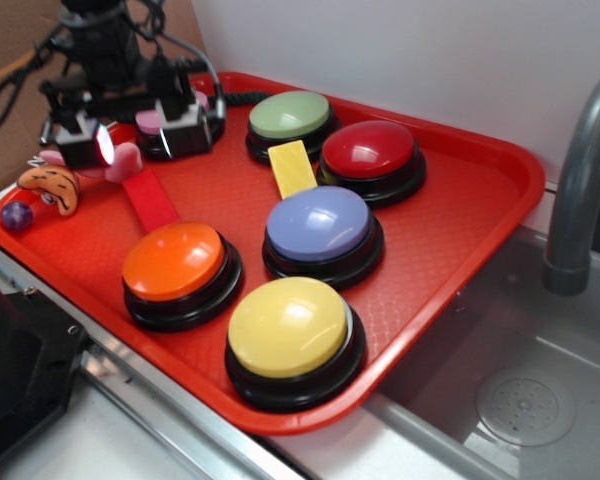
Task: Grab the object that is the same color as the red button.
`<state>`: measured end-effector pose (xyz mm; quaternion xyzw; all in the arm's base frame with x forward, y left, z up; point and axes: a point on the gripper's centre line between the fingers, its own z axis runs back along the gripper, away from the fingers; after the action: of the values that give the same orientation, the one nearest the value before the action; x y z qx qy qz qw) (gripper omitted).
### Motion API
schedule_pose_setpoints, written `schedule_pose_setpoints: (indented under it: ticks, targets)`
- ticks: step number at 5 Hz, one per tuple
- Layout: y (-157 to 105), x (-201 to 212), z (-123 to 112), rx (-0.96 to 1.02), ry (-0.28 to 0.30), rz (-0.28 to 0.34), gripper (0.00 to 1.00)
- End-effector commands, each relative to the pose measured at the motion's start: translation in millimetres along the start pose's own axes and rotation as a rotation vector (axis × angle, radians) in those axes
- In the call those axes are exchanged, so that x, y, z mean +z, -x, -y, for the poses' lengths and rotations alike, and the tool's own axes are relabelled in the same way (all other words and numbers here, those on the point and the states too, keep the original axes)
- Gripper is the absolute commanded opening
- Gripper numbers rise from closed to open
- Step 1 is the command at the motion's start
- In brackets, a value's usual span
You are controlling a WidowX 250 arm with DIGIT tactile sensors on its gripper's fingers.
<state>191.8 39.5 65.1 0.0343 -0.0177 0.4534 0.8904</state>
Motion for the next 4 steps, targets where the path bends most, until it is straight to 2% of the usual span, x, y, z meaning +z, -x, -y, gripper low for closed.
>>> schedule_pose_setpoints:
  ticks: [1,2,3,4]
  targets:
    - [-20,-40,-24,0.213,-0.001,0.016,1.00]
    - [-23,-55,-27,0.230,0.010,0.021,1.00]
    - [-21,-52,-23,0.182,0.078,0.047,0.00]
    - [-20,-50,-23,0.161,0.127,0.057,0.00]
